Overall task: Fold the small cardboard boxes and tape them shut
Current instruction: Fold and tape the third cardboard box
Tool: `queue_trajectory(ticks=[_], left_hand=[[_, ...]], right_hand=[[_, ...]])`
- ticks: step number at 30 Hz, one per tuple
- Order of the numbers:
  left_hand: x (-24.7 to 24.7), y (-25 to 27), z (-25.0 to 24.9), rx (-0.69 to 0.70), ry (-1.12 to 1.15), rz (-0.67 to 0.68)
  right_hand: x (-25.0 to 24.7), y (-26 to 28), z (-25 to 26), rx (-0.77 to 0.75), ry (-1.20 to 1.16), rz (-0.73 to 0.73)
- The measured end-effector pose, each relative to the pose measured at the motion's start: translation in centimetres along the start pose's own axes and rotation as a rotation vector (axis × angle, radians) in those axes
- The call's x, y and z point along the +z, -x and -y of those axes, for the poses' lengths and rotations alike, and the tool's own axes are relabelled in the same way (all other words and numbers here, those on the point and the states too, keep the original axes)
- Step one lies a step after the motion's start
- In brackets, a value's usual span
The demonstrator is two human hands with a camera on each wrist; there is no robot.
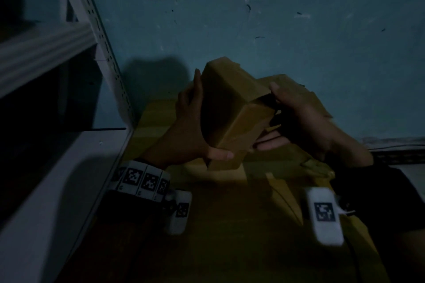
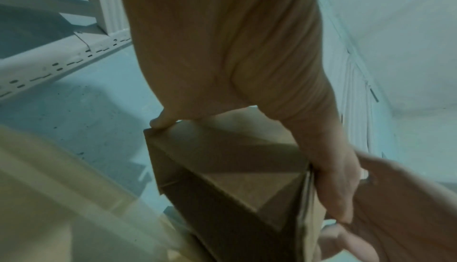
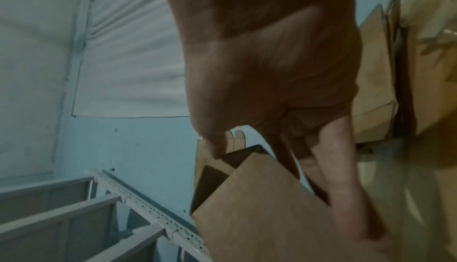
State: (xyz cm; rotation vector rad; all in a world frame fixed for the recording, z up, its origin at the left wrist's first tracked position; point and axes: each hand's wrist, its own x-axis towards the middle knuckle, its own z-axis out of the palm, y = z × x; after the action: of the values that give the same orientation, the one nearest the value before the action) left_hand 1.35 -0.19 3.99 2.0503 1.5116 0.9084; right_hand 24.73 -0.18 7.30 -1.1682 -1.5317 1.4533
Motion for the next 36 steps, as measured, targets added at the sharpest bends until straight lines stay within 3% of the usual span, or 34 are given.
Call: queue_trajectory(ticks=[5, 9, 14, 19, 25, 36], left_hand=[[-0.3, 0.0, 0.1, 0.036, 0.016, -0.004], [0.0, 0.0, 0.2, -0.001, 0.034, 0.014], [-0.8, 0.0, -0.7, -0.11, 0.617, -0.171], [-2.8, 0.4, -1.4, -0.169, 0.912, -0.379], [-2.9, 0.2, -0.3, -0.231, 0.872, -0.294], [-3.0, 0.4, 0.7, -0.421, 1.006, -0.154]], right_hand=[[0.2, 0.1, -0.1, -0.105, 0.001, 0.038], [0.4, -0.4, -0.3, -0.11, -0.057, -0.028], [0.8, -0.7, -0.6, -0.194, 0.013, -0.137], [0.4, -1.0, -1.1, -0.574, 0.434, -0.276], [0.5, -0.9, -1.1, -0.691, 0.538, -0.24], [-0.1, -1.1, -1.2, -0.668, 0.511, -0.233]])
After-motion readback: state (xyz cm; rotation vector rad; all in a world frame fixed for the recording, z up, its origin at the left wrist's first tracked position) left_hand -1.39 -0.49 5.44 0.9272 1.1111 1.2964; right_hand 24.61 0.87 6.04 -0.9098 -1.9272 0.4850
